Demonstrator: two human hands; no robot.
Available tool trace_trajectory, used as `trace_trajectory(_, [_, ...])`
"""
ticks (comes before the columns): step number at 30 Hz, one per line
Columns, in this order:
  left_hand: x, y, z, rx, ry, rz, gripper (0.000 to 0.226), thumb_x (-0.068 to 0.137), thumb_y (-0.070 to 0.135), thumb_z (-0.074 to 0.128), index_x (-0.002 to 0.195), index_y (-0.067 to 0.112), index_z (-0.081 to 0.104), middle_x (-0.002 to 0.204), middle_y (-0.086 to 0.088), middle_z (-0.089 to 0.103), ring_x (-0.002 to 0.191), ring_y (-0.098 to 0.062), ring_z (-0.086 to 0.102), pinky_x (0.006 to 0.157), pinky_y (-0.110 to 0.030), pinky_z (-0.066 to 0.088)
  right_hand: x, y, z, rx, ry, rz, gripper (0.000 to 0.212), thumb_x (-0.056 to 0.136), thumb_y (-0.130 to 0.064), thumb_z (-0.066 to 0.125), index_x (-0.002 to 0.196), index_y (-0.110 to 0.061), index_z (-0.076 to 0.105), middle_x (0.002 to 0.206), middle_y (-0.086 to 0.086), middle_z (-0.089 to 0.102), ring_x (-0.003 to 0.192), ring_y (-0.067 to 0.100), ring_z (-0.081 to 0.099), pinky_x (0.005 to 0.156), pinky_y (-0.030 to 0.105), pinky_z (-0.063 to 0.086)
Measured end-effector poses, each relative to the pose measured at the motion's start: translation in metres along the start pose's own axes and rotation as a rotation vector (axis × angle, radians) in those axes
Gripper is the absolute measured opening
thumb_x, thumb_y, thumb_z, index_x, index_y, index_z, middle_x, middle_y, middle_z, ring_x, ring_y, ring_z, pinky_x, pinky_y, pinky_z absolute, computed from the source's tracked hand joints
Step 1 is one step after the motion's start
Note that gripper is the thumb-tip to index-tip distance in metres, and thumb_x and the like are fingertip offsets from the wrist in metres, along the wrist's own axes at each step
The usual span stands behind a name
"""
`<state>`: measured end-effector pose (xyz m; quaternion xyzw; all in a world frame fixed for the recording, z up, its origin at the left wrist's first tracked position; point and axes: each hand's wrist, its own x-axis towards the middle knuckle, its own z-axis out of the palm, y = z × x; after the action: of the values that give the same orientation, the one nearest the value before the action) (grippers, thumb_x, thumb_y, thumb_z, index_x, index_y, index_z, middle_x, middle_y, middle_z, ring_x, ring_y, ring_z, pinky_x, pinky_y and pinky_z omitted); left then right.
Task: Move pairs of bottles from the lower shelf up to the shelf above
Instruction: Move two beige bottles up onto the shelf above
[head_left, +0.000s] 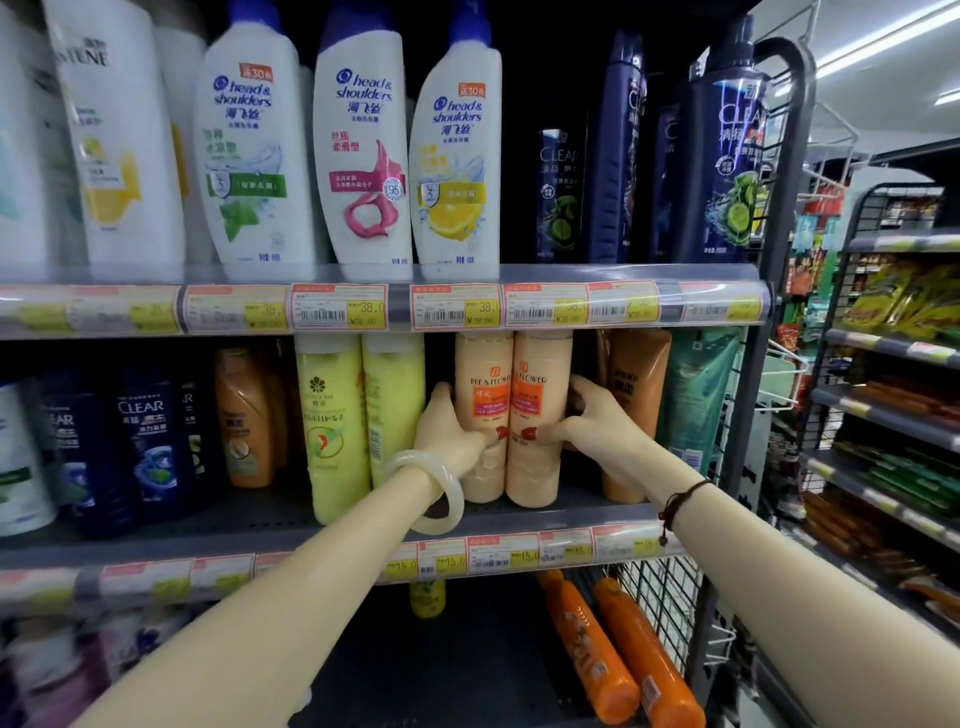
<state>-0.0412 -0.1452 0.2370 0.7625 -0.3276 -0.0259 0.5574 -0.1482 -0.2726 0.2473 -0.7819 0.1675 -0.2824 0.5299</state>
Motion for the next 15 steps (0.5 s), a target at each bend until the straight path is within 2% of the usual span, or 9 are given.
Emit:
trace_trajectory(4, [-0.0024, 0.0023, -0.0005, -0.003, 0.001, -0.014, 0.056, 0.075, 0.007, 0.073, 0.123, 0.008, 0.044, 0.124, -0.011, 0.06, 0.114, -0.028, 0.058, 0.088, -0.031, 0.046, -0.0018, -0.0013, 0.0004, 0.005, -0.027, 0.029, 0.065, 0.074, 0.005, 0.073, 0.132, -0.008, 0.047, 0.128, 0.011, 0.06, 0.116, 0.025, 0.057, 0.096, 0.041, 0.05])
trace_trajectory(8, [-0.0055, 0.0068, -0.0019, -0.009, -0.013, -0.028, 0.055, 0.078, 0.007, 0.071, 0.126, 0.009, 0.043, 0.125, -0.01, 0.059, 0.112, -0.027, 0.058, 0.075, -0.025, 0.045, -0.0025, -0.003, 0.0014, -0.018, -0.027, 0.048, 0.065, 0.077, 0.002, 0.072, 0.133, -0.007, 0.042, 0.129, 0.011, 0.058, 0.113, 0.022, 0.055, 0.093, 0.037, 0.049])
trace_trajectory(11, [-0.0073, 0.0054, -0.0018, -0.037, 0.001, -0.032, 0.057, 0.077, 0.006, 0.071, 0.127, 0.009, 0.044, 0.128, -0.009, 0.058, 0.116, -0.027, 0.057, 0.083, -0.026, 0.043, -0.0029, -0.001, 0.0012, -0.021, -0.024, 0.053, 0.066, 0.077, 0.002, 0.072, 0.134, -0.009, 0.039, 0.131, 0.012, 0.056, 0.12, 0.027, 0.054, 0.098, 0.042, 0.049])
trace_trajectory(14, [-0.0075, 0.0055, -0.0038, -0.067, -0.01, -0.047, 0.061, 0.075, 0.004, 0.073, 0.13, 0.008, 0.045, 0.128, -0.009, 0.059, 0.112, -0.025, 0.058, 0.08, -0.025, 0.047, -0.0017, -0.0001, -0.002, -0.01, -0.061, 0.055, 0.063, 0.078, 0.006, 0.069, 0.132, -0.007, 0.042, 0.129, 0.013, 0.058, 0.121, 0.029, 0.055, 0.101, 0.046, 0.048])
trace_trajectory(15, [-0.0072, 0.0052, -0.0045, -0.07, -0.02, -0.049, 0.063, 0.075, 0.004, 0.074, 0.131, 0.008, 0.045, 0.129, -0.01, 0.058, 0.114, -0.025, 0.057, 0.085, -0.028, 0.048, -0.0014, 0.0005, -0.0037, -0.005, -0.08, 0.059, 0.062, 0.078, 0.007, 0.069, 0.132, -0.008, 0.043, 0.128, 0.013, 0.059, 0.121, 0.029, 0.056, 0.101, 0.047, 0.048])
